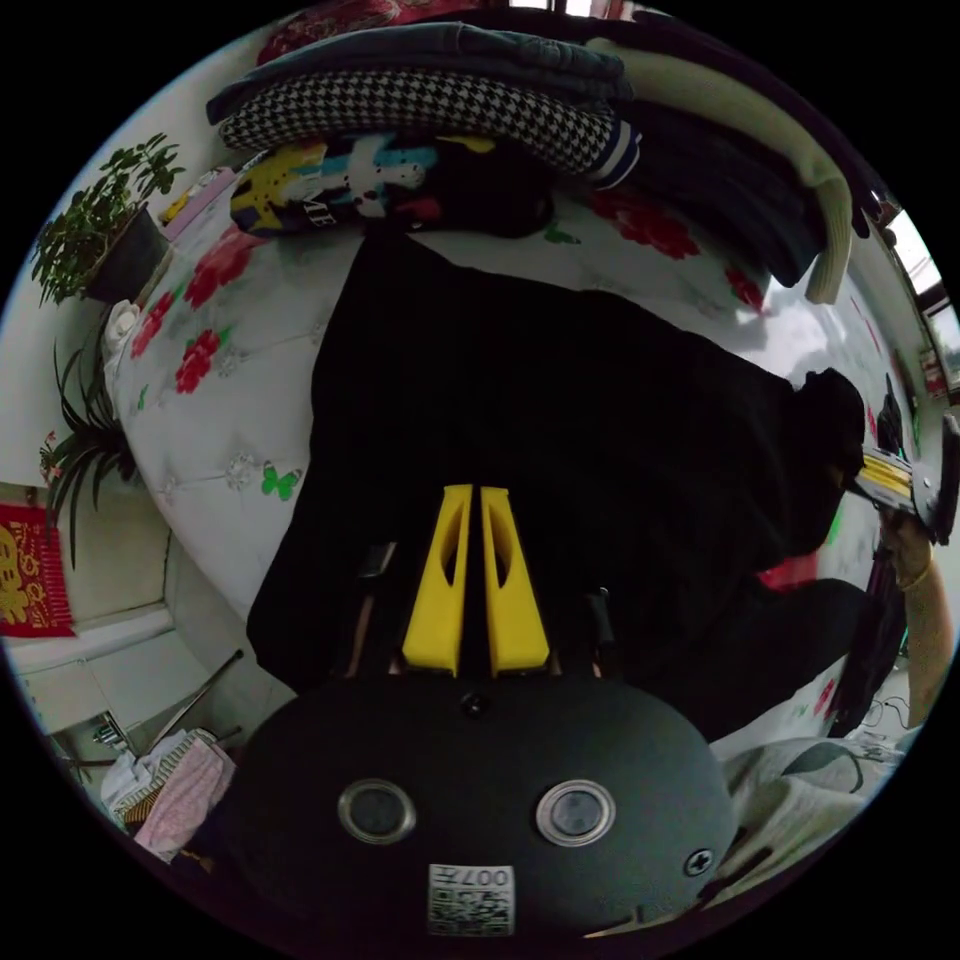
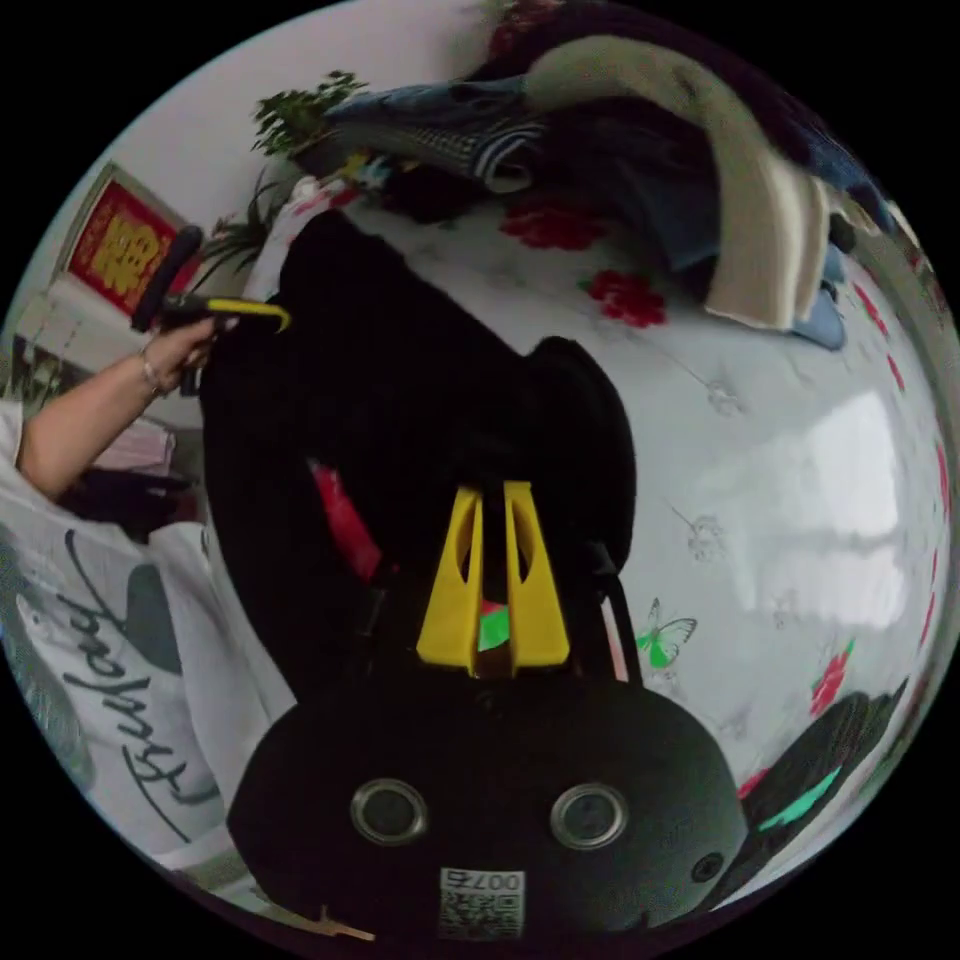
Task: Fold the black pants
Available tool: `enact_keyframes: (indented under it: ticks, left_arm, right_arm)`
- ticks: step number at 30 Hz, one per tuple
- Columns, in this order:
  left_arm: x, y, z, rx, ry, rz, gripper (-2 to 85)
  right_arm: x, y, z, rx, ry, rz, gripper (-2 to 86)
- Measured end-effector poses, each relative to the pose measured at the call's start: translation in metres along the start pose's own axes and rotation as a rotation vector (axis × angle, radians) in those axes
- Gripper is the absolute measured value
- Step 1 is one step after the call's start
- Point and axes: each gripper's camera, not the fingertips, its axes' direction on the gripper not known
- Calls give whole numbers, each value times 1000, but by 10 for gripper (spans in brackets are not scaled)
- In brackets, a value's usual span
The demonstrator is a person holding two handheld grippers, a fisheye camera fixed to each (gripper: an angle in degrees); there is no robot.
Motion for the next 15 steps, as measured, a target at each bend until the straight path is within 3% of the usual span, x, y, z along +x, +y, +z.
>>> enact_keyframes:
  ticks: [3,6,9,11,13,15]
  left_arm:
    - [9,-5,2,12,-2,-14,-8]
    - [17,-10,4,18,1,-23,-8]
    - [26,-17,6,16,-7,-15,-9]
    - [30,-20,7,17,-10,-15,-9]
    - [36,-23,8,22,-12,-22,-8]
    - [41,-26,9,25,-16,-21,-8]
  right_arm:
    - [-8,2,-13,-52,-126,-133,49]
    - [30,4,-46,8,-256,-77,51]
    - [97,18,-80,227,-235,169,54]
    - [142,33,-81,327,-102,399,57]
    - [160,32,-55,250,-26,477,60]
    - [163,25,-13,104,-115,478,59]
